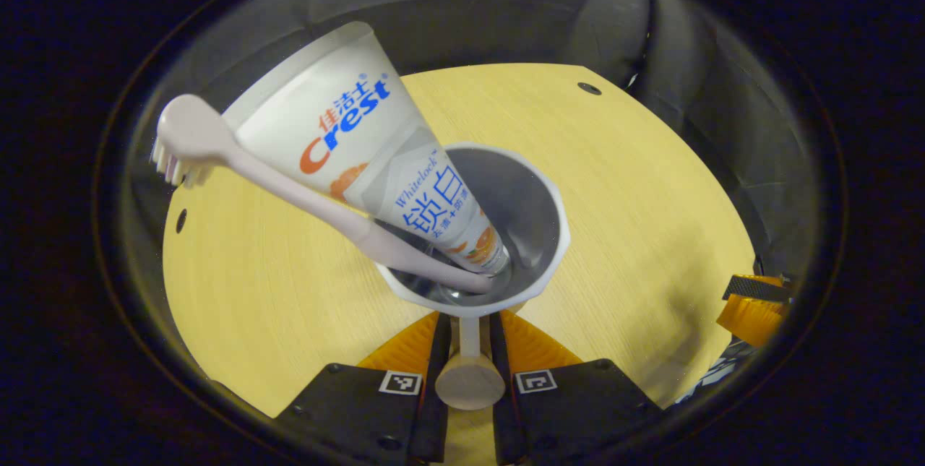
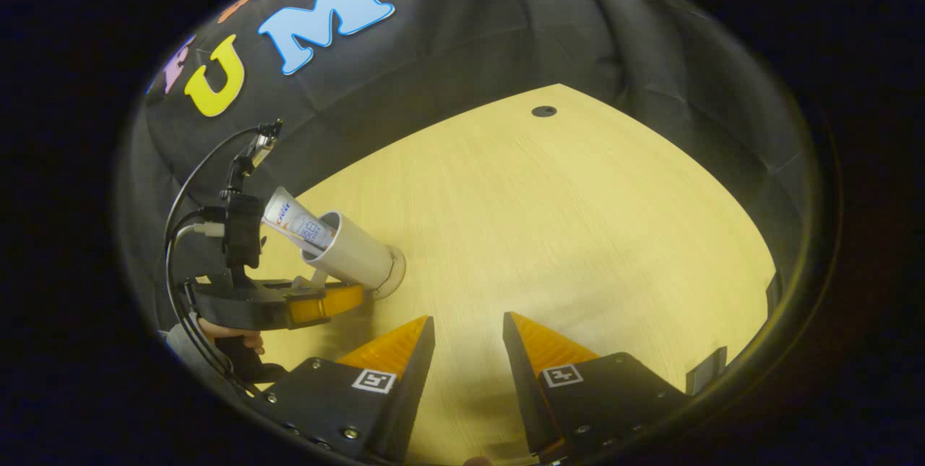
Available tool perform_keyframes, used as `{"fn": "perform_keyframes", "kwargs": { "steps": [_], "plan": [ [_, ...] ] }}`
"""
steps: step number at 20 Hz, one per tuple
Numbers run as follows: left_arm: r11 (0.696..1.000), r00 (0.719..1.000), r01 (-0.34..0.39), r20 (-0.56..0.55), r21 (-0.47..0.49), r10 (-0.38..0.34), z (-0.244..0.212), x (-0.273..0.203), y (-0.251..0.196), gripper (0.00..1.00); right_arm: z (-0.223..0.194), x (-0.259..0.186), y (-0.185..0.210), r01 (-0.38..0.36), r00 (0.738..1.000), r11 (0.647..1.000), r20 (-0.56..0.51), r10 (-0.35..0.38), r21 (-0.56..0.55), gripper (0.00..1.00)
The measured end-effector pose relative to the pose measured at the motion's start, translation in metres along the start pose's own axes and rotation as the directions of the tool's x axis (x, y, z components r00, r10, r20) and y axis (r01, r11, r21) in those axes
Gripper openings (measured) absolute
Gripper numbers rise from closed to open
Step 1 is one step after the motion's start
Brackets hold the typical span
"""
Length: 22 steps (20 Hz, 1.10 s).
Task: Put the toothbrush and toothpaste on the desktop into the cup, then pick up the cup and place it on the coaster on the desktop.
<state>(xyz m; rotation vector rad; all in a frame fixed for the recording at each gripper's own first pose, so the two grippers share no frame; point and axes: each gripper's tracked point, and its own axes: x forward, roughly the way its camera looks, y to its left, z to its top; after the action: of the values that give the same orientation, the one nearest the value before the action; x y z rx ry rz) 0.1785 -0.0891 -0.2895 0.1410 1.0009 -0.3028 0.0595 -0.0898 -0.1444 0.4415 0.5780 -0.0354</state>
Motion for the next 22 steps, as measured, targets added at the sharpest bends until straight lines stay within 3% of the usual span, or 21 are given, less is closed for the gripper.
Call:
{"fn": "perform_keyframes", "kwargs": {
  "steps": [7,8,9,11,12,13,14,15,18,19,21,22],
  "plan": [
    [0.999,0.999,-0.046,-0.018,-0.01,0.046,-0.004,0.002,-0.009,0.34,-0.002,-0.003,0.002,-0.027,1.0,0.999,-0.013,0.026,-0.025,0.58],
    [0.998,0.999,-0.052,-0.014,-0.021,0.051,-0.002,0.0,-0.008,0.41,-0.003,-0.004,0.002,-0.03,0.999,0.999,-0.014,0.03,-0.033,0.58],
    [0.998,0.998,-0.061,-0.005,-0.034,0.06,-0.003,-0.007,-0.004,0.36,-0.004,-0.006,0.002,-0.035,0.999,0.999,-0.013,0.034,-0.04,0.58],
    [0.997,0.998,-0.06,0.022,-0.054,0.061,-0.007,-0.027,0.0,0.37,-0.003,-0.01,0.001,-0.043,0.999,0.998,-0.004,0.043,-0.049,0.58],
    [0.997,0.998,-0.053,0.039,-0.064,0.056,-0.009,-0.037,0.0,0.46,-0.003,-0.013,0.002,-0.05,0.999,0.997,0.001,0.05,-0.052,0.58],
    [0.996,0.997,-0.045,0.057,-0.072,0.049,-0.009,-0.042,-0.003,0.47,-0.002,-0.015,0.003,-0.058,0.998,0.997,0.004,0.059,-0.056,0.58],
    [0.996,0.996,-0.04,0.074,-0.08,0.046,-0.009,-0.048,-0.006,0.61,-0.001,-0.017,0.004,-0.067,0.998,0.996,0.009,0.068,-0.062,0.58],
    [0.995,0.994,-0.041,0.094,-0.086,0.05,-0.01,-0.053,-0.008,0.69,0.001,-0.016,0.005,-0.077,0.997,0.994,0.012,0.078,-0.071,0.58],
    [0.992,0.987,-0.047,0.15,-0.119,0.065,-0.02,-0.08,-0.012,0.73,0.003,-0.025,0.011,-0.105,0.994,0.988,0.024,0.109,-0.111,0.58],
    [0.989,0.984,-0.049,0.166,-0.136,0.072,-0.025,-0.088,-0.013,0.67,0.005,-0.028,0.015,-0.115,0.992,0.985,0.028,0.12,-0.126,0.58],
    [0.983,0.977,-0.056,0.194,-0.174,0.09,-0.033,-0.106,-0.014,0.73,0.008,-0.034,0.021,-0.143,0.988,0.978,0.033,0.15,-0.151,0.58],
    [0.979,0.971,-0.062,0.214,-0.196,0.104,-0.034,-0.116,-0.012,0.84,0.009,-0.039,0.026,-0.164,0.985,0.973,0.035,0.171,-0.161,0.58]
  ]
}}
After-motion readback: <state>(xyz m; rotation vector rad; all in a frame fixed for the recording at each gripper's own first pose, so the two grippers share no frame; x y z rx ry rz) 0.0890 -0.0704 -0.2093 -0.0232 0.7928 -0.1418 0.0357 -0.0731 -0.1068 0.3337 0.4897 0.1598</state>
